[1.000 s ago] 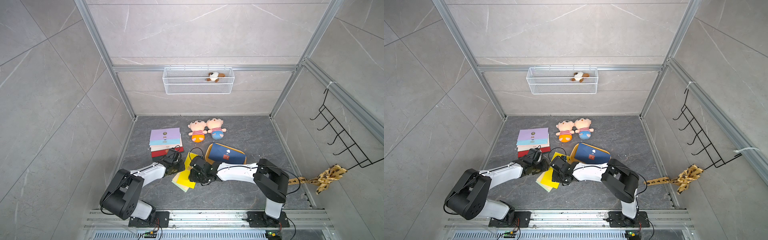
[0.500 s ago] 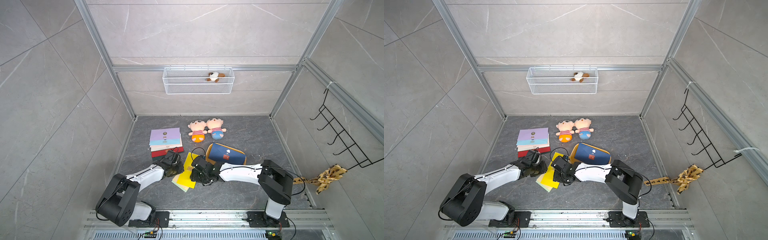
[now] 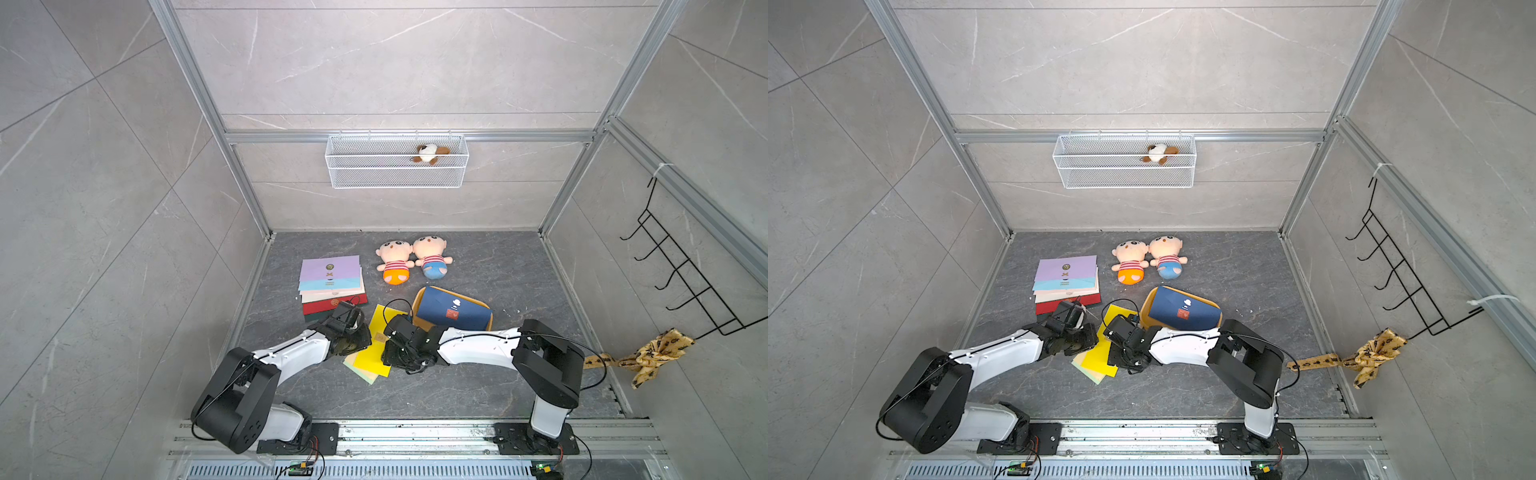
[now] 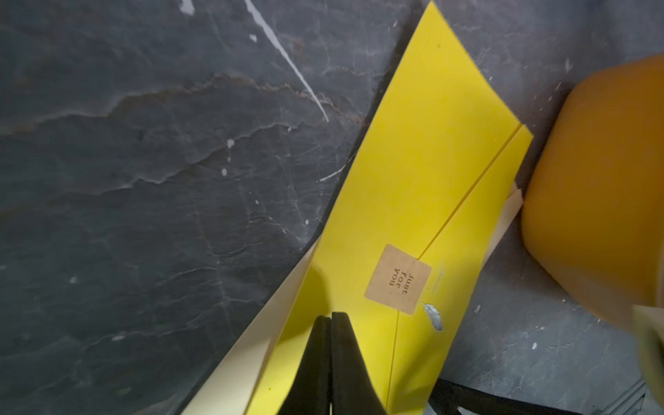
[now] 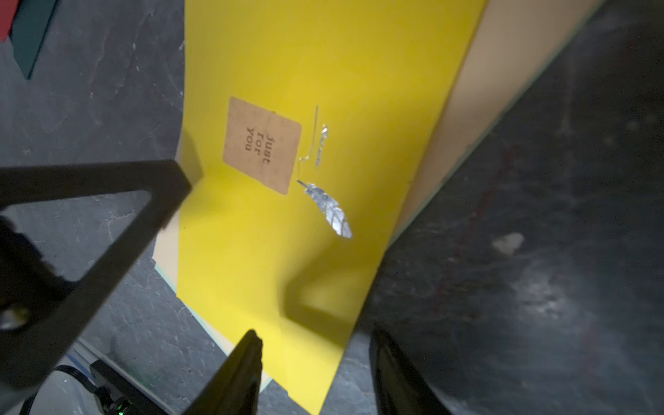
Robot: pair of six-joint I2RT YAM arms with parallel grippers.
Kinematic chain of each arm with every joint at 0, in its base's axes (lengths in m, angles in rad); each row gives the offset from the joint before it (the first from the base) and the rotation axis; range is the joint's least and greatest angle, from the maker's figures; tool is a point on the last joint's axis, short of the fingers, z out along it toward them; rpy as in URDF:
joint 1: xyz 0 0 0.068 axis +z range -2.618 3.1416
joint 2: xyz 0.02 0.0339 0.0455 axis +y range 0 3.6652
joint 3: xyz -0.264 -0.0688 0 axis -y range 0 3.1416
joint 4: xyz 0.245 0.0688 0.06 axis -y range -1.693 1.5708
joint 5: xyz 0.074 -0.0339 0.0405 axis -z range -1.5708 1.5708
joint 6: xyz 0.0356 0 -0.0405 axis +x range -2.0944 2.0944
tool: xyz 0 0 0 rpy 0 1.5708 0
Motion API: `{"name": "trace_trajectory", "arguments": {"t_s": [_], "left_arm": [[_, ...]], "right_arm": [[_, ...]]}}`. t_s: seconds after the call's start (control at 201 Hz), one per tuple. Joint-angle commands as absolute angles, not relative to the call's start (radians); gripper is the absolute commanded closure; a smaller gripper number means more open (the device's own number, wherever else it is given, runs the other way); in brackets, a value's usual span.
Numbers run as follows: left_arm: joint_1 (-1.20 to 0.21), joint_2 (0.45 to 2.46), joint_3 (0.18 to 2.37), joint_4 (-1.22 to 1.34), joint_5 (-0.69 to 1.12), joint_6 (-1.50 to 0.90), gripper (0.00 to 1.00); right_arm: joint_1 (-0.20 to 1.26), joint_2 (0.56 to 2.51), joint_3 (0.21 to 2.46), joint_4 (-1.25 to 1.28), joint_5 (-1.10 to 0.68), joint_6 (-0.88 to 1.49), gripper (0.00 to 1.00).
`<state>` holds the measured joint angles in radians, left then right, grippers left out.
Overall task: Put the sealed envelopes into the storage box
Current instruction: Pick up the envelope from the center of the board.
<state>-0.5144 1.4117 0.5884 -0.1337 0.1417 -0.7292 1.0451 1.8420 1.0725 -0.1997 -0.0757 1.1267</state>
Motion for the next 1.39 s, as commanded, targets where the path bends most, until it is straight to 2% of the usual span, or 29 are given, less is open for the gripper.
{"name": "trace_trajectory", "arguments": {"t_s": [0.0, 0.458, 0.95, 1.388], "left_arm": [[-0.525, 1.459, 0.584, -0.117, 0.135, -0.734, 0.94], [-0.527, 1.477, 0.560, -0.121, 0.106, -0.734, 0.95], [-0.525, 1.444, 0.531, -0.115, 0.101, -0.747, 0.94], [-0.525, 1.399, 0.505, -0.111, 0.105, -0.765, 0.93]], "right_arm": [[1.048, 1.873, 1.078, -0.173, -0.104, 1.139, 0.47], [1.043, 1.818, 1.139, -0.116, -0.142, 1.113, 0.49], [1.035, 1.745, 1.073, 0.011, -0.070, 1.169, 0.51], [1.022, 1.797, 0.952, 0.150, -0.087, 1.411, 0.54]]}}
